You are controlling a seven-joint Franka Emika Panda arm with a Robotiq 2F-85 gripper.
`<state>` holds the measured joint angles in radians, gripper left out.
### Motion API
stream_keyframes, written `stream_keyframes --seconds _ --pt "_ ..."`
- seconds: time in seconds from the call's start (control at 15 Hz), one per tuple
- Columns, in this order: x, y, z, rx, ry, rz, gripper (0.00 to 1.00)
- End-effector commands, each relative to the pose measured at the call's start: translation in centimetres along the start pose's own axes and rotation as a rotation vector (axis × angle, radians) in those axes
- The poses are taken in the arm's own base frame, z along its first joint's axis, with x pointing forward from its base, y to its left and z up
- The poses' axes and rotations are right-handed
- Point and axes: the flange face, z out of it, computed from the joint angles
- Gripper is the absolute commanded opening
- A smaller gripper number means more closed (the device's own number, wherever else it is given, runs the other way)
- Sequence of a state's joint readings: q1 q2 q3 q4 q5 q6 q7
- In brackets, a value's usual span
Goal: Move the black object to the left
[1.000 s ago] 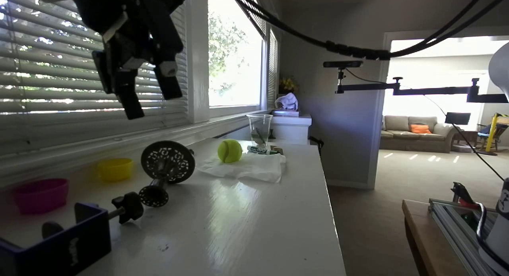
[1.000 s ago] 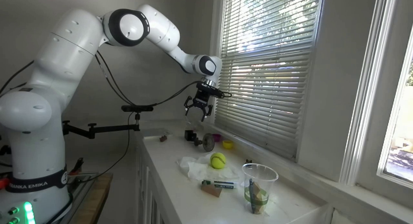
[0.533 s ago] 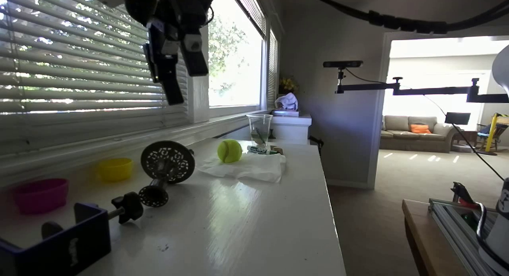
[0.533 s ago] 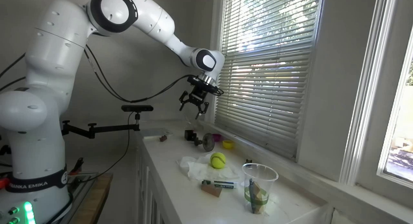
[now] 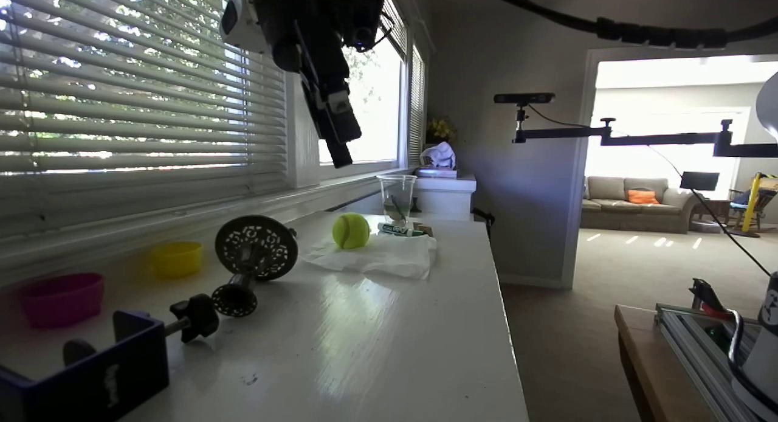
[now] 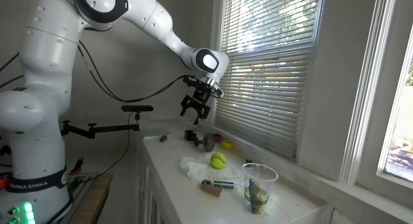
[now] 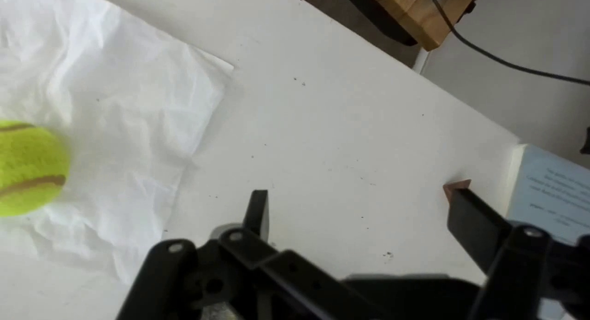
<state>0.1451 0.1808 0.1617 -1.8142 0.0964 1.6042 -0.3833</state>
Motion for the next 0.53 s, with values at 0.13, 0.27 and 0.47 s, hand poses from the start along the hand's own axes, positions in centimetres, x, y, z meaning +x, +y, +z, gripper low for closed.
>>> stream_keyframes --seconds 0.13,0.27,0.47 --pt "-2.2 1.2 -1.5 -0.047 0.075 0.285 1.0" --pt "-2.0 1.2 -2.5 -0.083 0.103 0.372 1.0" --pt "-1.4 1.5 -2.3 -0.049 0.086 0.339 1.0"
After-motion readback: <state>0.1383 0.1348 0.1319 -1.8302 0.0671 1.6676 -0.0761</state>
